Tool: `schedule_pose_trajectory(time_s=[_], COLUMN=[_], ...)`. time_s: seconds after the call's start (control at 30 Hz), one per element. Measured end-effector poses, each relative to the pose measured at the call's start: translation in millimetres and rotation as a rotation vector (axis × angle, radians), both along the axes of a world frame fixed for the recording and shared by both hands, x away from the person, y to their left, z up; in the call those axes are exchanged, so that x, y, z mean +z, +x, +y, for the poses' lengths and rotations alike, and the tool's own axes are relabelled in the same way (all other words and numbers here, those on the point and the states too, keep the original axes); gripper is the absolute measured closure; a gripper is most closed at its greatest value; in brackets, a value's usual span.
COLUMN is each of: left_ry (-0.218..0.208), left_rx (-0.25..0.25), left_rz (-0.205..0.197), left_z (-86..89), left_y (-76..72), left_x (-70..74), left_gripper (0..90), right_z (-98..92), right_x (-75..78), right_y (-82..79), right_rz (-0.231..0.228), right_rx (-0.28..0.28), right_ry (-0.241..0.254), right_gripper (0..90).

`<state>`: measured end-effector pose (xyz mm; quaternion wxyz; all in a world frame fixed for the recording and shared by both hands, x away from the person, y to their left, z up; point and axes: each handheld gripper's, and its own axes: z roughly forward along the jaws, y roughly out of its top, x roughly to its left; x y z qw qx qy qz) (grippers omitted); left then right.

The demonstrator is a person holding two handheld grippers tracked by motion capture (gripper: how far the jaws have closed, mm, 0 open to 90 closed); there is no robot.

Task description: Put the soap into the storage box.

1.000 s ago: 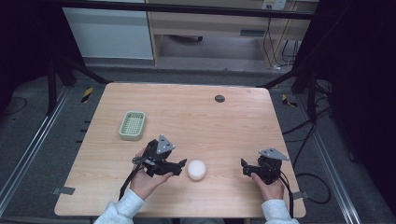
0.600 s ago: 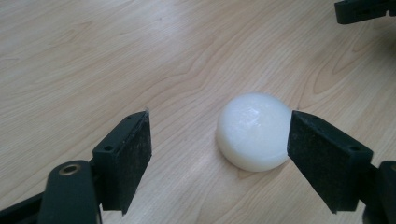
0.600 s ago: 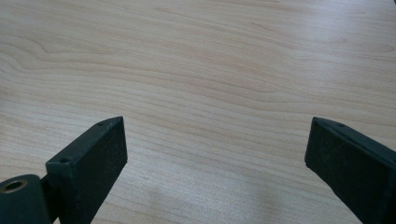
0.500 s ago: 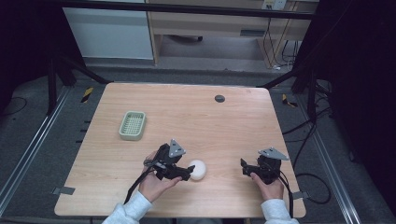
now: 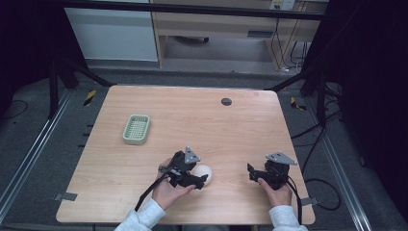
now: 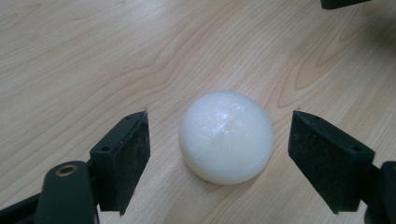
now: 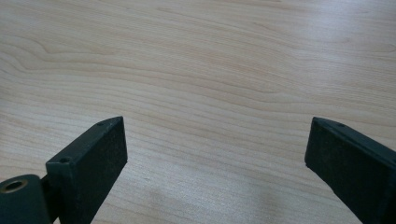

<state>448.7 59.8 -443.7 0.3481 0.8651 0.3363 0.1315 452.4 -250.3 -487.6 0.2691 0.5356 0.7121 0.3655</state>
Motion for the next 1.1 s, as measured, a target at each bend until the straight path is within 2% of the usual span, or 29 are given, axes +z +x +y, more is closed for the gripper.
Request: schedule_pose_trajectory(time_s=[0.33, 0.43, 0.73, 0.8, 1.1], left_ry=[0.009, 0.033, 0.049, 0.076, 0.079], left_rx=[-0.003, -0.01, 0.003, -0.004, 0.013], left_rz=[0.028, 0.028, 0.044, 0.049, 0.067], left_z=[-10.6, -15.9, -21.7, -23.3, -27.1], left_y=[3.9, 3.5, 7.6, 8.1, 12.0], left_x=[-9.9, -15.0, -23.7, -25.9, -33.3], left_gripper=[20.2, 19.6, 19.2, 19.1, 21.1], right_z=[0.3, 0.4, 0.5, 0.5, 0.6], right_x=[0.0, -0.1, -0.2, -0.3, -0.4], right_y=[0.3, 0.2, 0.3, 0.3, 0.4], right_rz=[0.001, 0.001, 0.008, 0.008, 0.01], right_rx=[0.003, 0.002, 0.006, 0.006, 0.007], right_ry=[0.003, 0.003, 0.008, 0.008, 0.009], right_gripper=[6.0, 6.0, 6.0, 6.0, 6.0])
